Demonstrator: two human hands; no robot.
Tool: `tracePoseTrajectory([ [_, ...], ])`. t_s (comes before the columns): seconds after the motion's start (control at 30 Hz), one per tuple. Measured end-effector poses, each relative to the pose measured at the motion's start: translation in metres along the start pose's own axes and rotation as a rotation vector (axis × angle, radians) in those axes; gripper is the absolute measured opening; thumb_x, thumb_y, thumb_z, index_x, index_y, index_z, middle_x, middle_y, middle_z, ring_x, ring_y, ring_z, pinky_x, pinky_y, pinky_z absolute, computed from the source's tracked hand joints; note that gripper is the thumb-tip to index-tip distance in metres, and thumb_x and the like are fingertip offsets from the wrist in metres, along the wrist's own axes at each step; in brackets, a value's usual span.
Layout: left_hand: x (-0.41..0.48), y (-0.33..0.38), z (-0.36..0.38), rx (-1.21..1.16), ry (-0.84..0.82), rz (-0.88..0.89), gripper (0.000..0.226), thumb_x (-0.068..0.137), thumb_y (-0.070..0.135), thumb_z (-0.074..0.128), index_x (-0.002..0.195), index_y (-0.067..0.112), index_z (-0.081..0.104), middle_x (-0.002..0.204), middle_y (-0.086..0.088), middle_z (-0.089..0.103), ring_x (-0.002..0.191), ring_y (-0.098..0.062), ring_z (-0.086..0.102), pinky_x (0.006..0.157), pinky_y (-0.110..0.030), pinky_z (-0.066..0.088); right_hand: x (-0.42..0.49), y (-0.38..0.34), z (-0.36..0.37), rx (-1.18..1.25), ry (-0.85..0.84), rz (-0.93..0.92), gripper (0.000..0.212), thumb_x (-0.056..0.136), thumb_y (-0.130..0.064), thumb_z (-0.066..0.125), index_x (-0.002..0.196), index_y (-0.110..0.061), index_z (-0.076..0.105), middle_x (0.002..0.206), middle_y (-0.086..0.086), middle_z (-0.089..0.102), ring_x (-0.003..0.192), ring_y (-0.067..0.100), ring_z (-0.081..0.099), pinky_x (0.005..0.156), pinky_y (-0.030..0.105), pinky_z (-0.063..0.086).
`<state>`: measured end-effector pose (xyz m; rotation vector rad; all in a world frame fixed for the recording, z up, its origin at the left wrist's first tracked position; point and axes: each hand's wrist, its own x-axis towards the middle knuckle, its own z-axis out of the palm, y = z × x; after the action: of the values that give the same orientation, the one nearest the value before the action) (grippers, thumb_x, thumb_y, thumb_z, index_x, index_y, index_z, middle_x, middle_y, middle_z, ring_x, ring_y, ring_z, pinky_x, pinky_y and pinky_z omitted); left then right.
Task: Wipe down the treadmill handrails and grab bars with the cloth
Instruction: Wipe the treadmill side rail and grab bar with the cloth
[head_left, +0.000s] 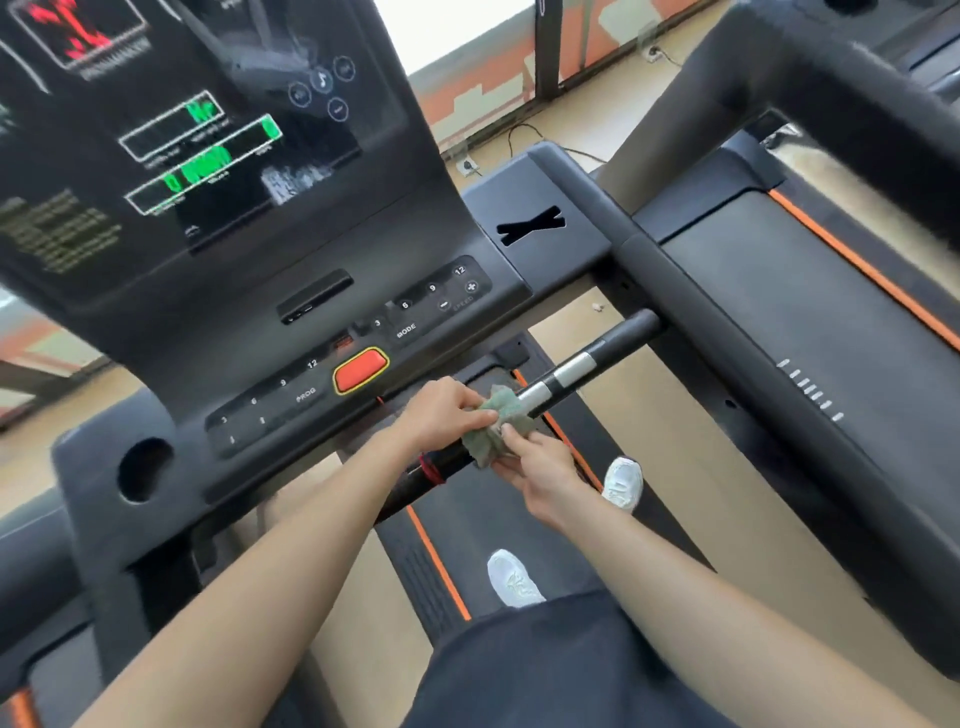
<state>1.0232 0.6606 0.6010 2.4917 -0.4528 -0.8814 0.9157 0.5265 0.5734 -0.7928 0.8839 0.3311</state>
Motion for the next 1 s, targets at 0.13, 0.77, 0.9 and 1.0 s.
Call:
tracePoseTrajectory([
  [0.13,-0.035,-0.025,0.007,0.053,0.121,0.038,0.022,0.090,0.041,0.070,0.095,0.023,0.081,0.081,-0.004,0.065,0.082,-0.022,0.060,0.073,-0.038,0.047,-0.010,0.023,0.018,-0.077,-0.019,0.016,0.024,0.100,-0.010,0.060,0.119,0.003,0.064,0.112,0.020,0.072,0.091,0.024,0.073,0.063,0.025,0.058],
  [0.77,-0.174,-0.072,0.106,-0.846,0.666,-0.298,0.028,0.074,0.023,0.082,0.081,0.014,0.056,0.073,0.007,0.063,0.068,-0.011,0.056,0.067,-0.029,0.047,-0.058,0.056,0.041,-1.051,-0.138,-0.620,0.009,0.082,-0.019,0.079,0.088,-0.024,0.075,0.078,-0.012,0.074,0.075,0.001,0.069,0.072,0.017,0.053],
  [0.9,-0.177,-0.055,0.113,-1.490,0.791,-0.381,0.028,0.074,0.027,0.082,0.086,0.011,0.062,0.079,-0.003,0.066,0.074,-0.017,0.059,0.064,-0.026,0.048,-0.052,0.038,0.072,-1.242,-0.350,-0.887,0.028,0.083,-0.017,0.079,0.111,-0.019,0.073,0.094,-0.009,0.071,0.080,0.007,0.063,0.078,0.016,0.049],
  [1.0,-0.169,-0.048,0.119,-1.723,0.820,-0.543,0.027,0.077,0.032,0.082,0.092,0.016,0.066,0.087,-0.003,0.068,0.075,-0.016,0.056,0.063,-0.027,0.040,-0.034,0.022,0.094,-1.477,-0.563,-0.815,0.055,0.088,-0.022,0.075,0.140,-0.026,0.057,0.114,-0.004,0.070,0.093,0.016,0.065,0.089,0.025,0.050],
])
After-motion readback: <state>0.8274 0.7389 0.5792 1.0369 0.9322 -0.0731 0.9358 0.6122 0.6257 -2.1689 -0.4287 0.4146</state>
